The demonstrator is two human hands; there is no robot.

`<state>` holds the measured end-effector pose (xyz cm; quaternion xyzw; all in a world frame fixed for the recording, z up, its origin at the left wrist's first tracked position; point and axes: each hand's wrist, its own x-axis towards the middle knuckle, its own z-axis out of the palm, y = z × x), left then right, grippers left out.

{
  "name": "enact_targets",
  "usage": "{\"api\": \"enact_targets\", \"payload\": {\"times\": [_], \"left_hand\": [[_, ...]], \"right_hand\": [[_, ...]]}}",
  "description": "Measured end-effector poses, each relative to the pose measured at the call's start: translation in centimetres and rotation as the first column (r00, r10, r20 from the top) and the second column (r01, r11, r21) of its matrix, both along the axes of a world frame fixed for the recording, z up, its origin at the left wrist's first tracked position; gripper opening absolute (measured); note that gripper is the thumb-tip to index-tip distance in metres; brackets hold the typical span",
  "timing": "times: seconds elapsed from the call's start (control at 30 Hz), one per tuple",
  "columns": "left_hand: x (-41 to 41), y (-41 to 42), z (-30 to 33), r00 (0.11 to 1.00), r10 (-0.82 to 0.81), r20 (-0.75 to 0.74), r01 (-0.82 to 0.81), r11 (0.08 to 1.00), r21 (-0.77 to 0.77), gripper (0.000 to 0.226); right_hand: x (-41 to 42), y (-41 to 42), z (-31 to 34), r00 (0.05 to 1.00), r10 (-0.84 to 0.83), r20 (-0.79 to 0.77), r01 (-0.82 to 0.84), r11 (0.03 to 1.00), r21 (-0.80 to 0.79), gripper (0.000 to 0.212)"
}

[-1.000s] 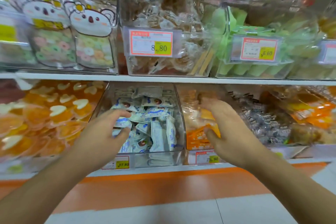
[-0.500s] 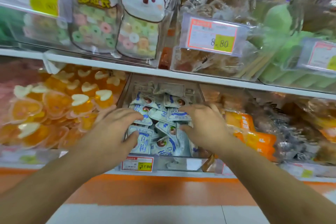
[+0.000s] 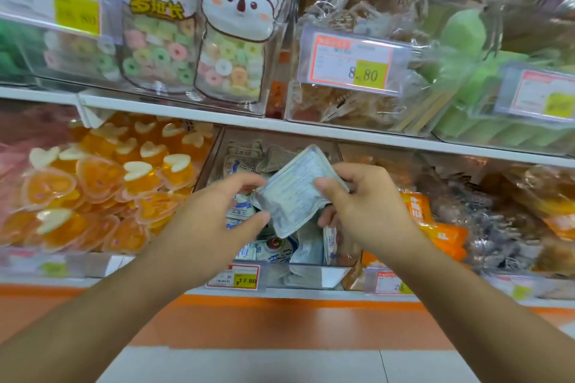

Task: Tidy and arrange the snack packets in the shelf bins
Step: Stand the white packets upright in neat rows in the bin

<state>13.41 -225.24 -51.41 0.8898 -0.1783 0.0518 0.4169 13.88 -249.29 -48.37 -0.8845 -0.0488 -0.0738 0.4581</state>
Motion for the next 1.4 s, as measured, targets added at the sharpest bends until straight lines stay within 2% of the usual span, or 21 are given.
{"api": "enact_targets", "payload": {"times": [0.07,0.13,0.27,0.33,0.4,0.43,0.47,0.53,0.6,0.67,0.73,0.8,0.93,1.03,1.13,1.23,1.33,1.37,1.4], "left_hand": [[0.0,-0.3,0.3,0.995,-0.023,-0.099,0.005,0.984,-0.18,0.05],[-0.1,-0.3,0.3,0.989,-0.034,-0.144,-0.001,0.972,-0.235,0.056],[-0.9,-0.8,0.3,1.0,-0.017,0.02,0.016,0.998,0.066,0.074],[-0.9,-1.2,0.4,0.998,-0.036,0.044,0.03,0.992,0.121,0.059],[-0.4,-0.9,0.1,1.0,0.001,0.006,-0.001,1.0,0.025,0.025],[-0.2,-0.6,0.1,0.998,0.032,-0.045,-0.034,0.999,-0.041,0.012],[0.0,-0.2,0.3,0.993,0.046,-0.106,-0.058,0.992,-0.11,0.007],[0.1,0.6,0.7,0.972,0.029,-0.234,-0.087,0.967,-0.239,0.014],[-0.3,1.0,1.1,0.951,-0.029,-0.308,-0.073,0.946,-0.315,0.019],[-0.2,1.3,1.1,0.947,-0.072,-0.314,-0.041,0.94,-0.339,0.02],[-0.2,1.2,1.1,0.95,-0.103,-0.296,0.005,0.95,-0.312,0.02],[-0.1,1.1,1.1,0.956,-0.101,-0.276,0.023,0.963,-0.27,0.02],[0.2,1.3,1.0,0.97,-0.058,-0.236,-0.004,0.968,-0.252,0.029],[0.2,1.0,0.8,0.984,-0.068,-0.163,0.045,0.989,-0.138,0.035],[0.2,0.7,0.9,0.995,0.014,-0.095,-0.016,1.0,-0.024,0.025],[0.4,1.6,1.2,0.992,0.09,-0.09,-0.098,0.991,-0.093,0.024],[0.5,2.3,2.0,0.989,0.109,-0.099,-0.129,0.963,-0.238,0.028],[0.4,2.4,2.2,0.989,0.102,-0.109,-0.126,0.962,-0.244,0.026],[0.4,2.5,2.2,0.989,0.097,-0.11,-0.117,0.975,-0.187,0.023]], "right_hand": [[-0.7,0.4,0.4,0.994,0.056,-0.091,-0.046,0.993,0.106,0.019],[-1.2,0.8,0.4,0.988,0.074,-0.133,-0.056,0.989,0.133,0.018],[-1.4,2.0,0.4,0.967,0.033,-0.254,0.026,0.974,0.224,0.021],[-1.5,2.5,0.8,0.933,0.114,-0.34,0.024,0.926,0.376,0.034],[-1.4,2.9,1.8,0.895,0.226,-0.385,0.026,0.835,0.55,0.045],[-1.3,2.9,2.2,0.891,0.227,-0.393,0.042,0.821,0.569,0.042],[-1.0,2.7,2.5,0.903,0.177,-0.393,0.062,0.849,0.525,0.033],[-0.5,2.1,2.1,0.948,0.029,-0.316,0.081,0.941,0.328,0.016],[-0.2,1.8,1.1,0.973,-0.01,-0.231,0.059,0.977,0.207,0.021],[-0.1,1.8,0.2,0.985,0.055,-0.166,-0.025,0.984,0.174,0.032],[0.0,2.2,-0.2,0.982,0.176,-0.061,-0.172,0.983,0.068,0.049],[0.2,2.8,-0.4,0.965,0.261,0.009,-0.261,0.965,-0.019,0.054],[0.6,3.1,-1.2,0.979,0.2,0.027,-0.201,0.979,0.046,0.036],[0.5,3.3,-1.5,0.972,0.234,0.017,-0.235,0.966,0.107,0.028],[0.8,2.8,-1.8,0.971,0.24,0.019,-0.241,0.967,0.085,0.027],[1.4,1.9,-2.4,0.985,0.173,0.025,-0.173,0.985,-0.003,0.032],[1.7,1.9,-3.0,0.989,0.145,0.007,-0.145,0.989,-0.028,0.035],[1.8,2.1,-3.2,0.989,0.147,-0.004,-0.147,0.988,-0.047,0.035],[2.0,2.2,-3.3,0.988,0.15,-0.019,-0.151,0.986,-0.066,0.035]]}}
